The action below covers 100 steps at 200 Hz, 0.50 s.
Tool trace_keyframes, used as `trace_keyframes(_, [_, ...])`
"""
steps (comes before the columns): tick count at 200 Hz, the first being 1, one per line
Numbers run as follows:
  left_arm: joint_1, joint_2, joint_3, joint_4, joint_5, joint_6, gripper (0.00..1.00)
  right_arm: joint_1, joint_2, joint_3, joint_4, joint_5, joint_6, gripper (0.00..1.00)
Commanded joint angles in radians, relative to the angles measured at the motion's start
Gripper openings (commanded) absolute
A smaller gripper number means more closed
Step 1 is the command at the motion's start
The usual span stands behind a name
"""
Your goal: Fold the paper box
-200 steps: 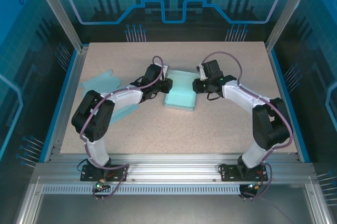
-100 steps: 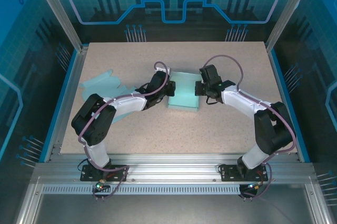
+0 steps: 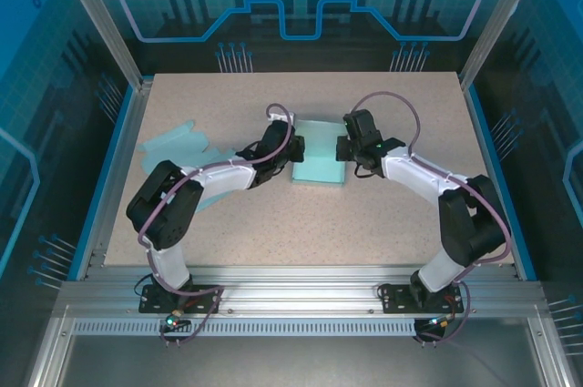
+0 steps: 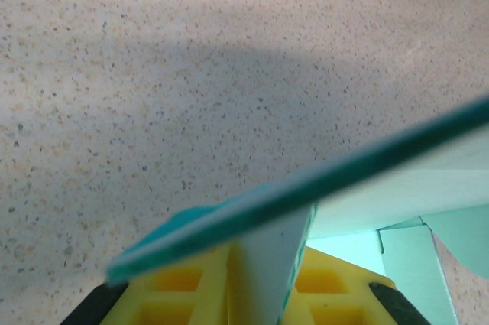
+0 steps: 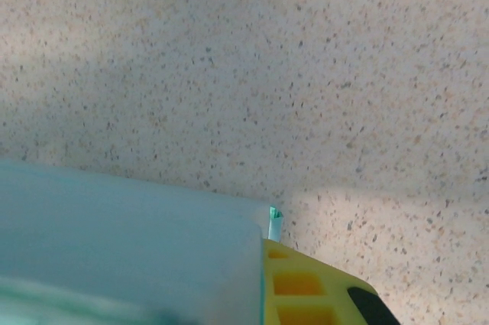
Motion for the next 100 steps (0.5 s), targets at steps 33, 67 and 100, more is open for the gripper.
trace_keyframes(33, [-0.037, 0.058, 0.075, 0.106, 0.053, -0.092, 0.22, 0.039, 0.07, 0.096, 0.121, -0.077, -0.007, 0.07])
trace_keyframes(67, [-0.042, 0.08, 0.038, 0.139, 0.054, -0.15, 0.23, 0.054, 0.099, 0.09, 0.129, -0.062, -0.003, 0.07])
trace_keyframes(100, [-0.057, 0.096, 0.004, 0.156, 0.056, -0.19, 0.24, 0.068, 0.118, 0.069, 0.14, -0.06, 0.002, 0.07])
